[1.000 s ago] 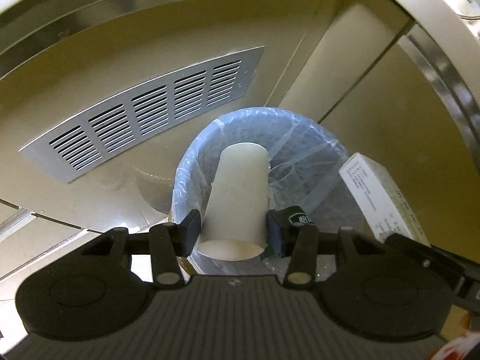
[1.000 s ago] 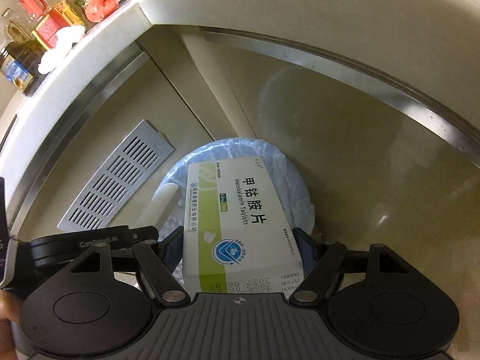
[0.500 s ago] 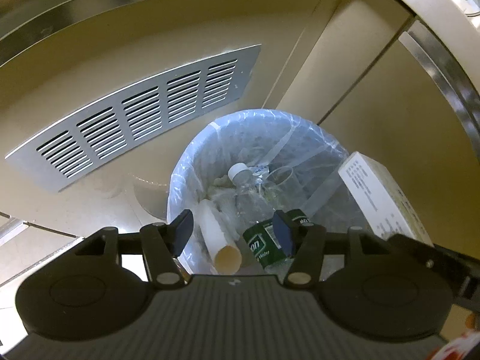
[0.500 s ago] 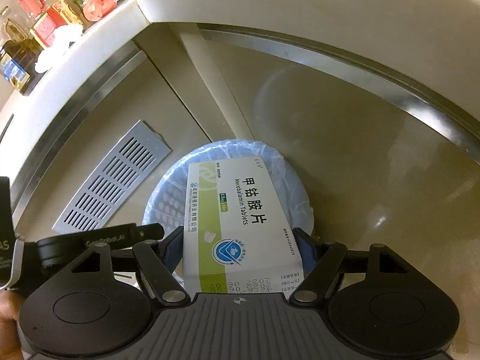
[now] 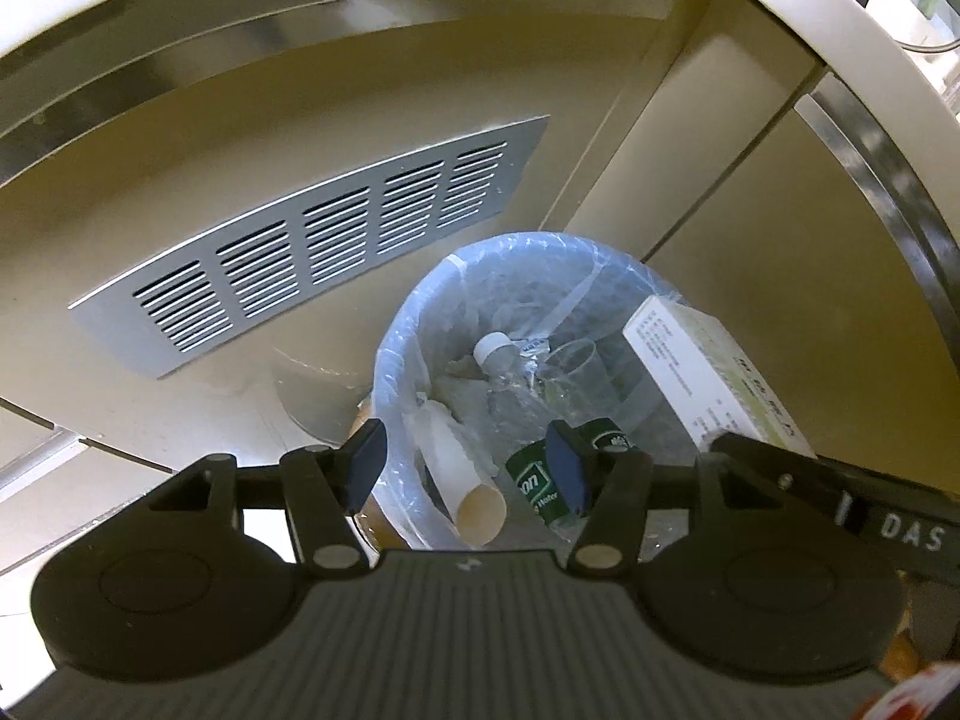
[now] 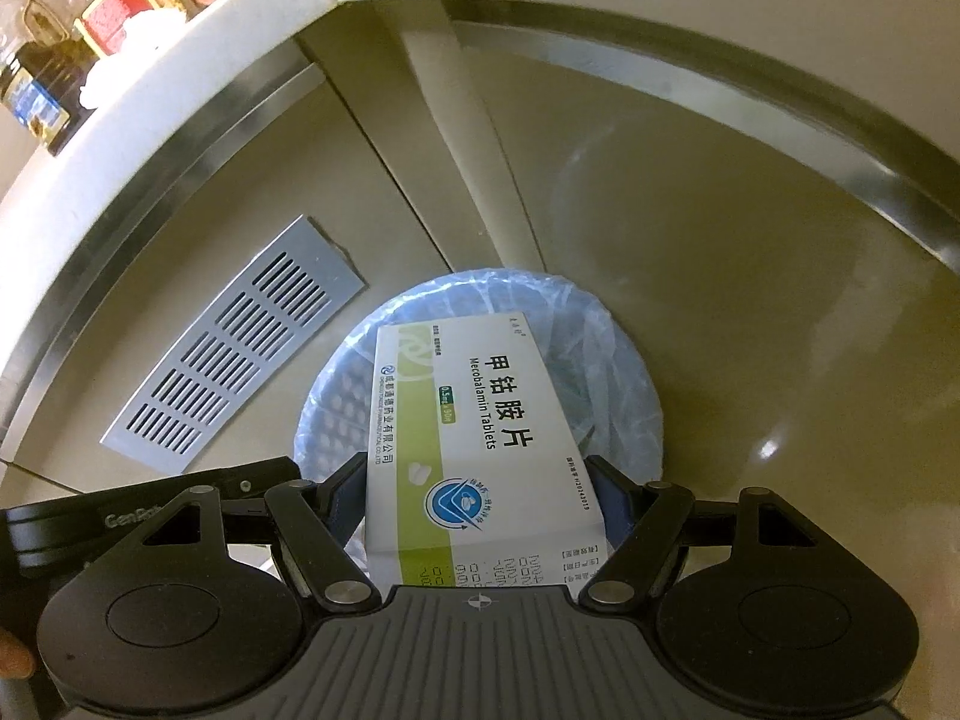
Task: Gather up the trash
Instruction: 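Open the right gripper to drop the white-and-green medicine box into the bin, then raise both open grippers from the bin back to the counter, then grasp the crumpled white tissue with the left gripper while the right reaches the yellow snack bag, then grasp the yellow snack bag with the right gripper while the left lifts the tissue, then carry the tissue and snack bag down over the trash bin, then open both grippers to drop the tissue and snack bag into the bin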
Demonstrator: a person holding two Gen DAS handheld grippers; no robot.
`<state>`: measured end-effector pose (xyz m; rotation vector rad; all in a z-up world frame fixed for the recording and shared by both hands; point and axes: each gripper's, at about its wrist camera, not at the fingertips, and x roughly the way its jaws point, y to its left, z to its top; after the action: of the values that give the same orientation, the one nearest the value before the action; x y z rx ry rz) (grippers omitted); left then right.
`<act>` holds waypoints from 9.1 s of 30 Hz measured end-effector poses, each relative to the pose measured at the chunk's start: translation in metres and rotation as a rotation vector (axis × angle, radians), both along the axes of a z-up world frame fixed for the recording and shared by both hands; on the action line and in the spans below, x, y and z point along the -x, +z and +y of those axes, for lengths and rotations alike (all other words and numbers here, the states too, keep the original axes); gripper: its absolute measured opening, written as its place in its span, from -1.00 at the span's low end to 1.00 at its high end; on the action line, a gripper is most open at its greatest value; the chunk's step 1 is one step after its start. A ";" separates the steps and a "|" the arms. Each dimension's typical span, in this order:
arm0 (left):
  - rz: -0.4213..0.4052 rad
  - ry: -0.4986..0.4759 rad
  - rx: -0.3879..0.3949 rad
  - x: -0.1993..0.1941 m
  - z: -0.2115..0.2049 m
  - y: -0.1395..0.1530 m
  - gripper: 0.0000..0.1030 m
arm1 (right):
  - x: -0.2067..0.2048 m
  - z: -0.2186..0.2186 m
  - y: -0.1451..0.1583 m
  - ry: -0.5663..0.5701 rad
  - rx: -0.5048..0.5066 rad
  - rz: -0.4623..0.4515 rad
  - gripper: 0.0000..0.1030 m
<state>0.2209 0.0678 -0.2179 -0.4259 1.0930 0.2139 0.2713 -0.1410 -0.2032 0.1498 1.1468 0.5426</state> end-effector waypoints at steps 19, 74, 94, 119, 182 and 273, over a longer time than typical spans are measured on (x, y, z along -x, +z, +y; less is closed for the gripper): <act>0.011 0.032 -0.022 0.017 0.007 0.004 0.06 | -0.010 0.027 -0.012 0.073 0.024 -0.051 0.63; -0.355 0.044 -0.304 0.035 -0.024 0.206 0.14 | -0.002 -0.053 0.144 0.151 -0.246 -0.199 0.62; -0.393 -0.074 -0.470 -0.110 0.086 0.201 0.16 | -0.093 -0.041 0.166 -0.107 -0.243 -0.275 0.62; -0.303 -0.185 -0.417 -0.172 0.146 0.151 -0.37 | -0.115 -0.018 0.157 -0.217 -0.196 -0.229 0.62; -0.367 0.257 -0.365 -0.024 0.251 0.208 -0.63 | -0.288 0.163 0.142 -0.019 -0.352 -0.350 -0.02; -0.107 0.043 -0.014 -0.019 -0.022 0.003 -0.15 | -0.010 -0.014 0.040 0.180 -0.065 -0.234 -0.78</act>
<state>0.2394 0.0457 -0.2151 -0.4433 0.9779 0.2342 0.2818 -0.1552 -0.1629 0.0368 0.9192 0.7377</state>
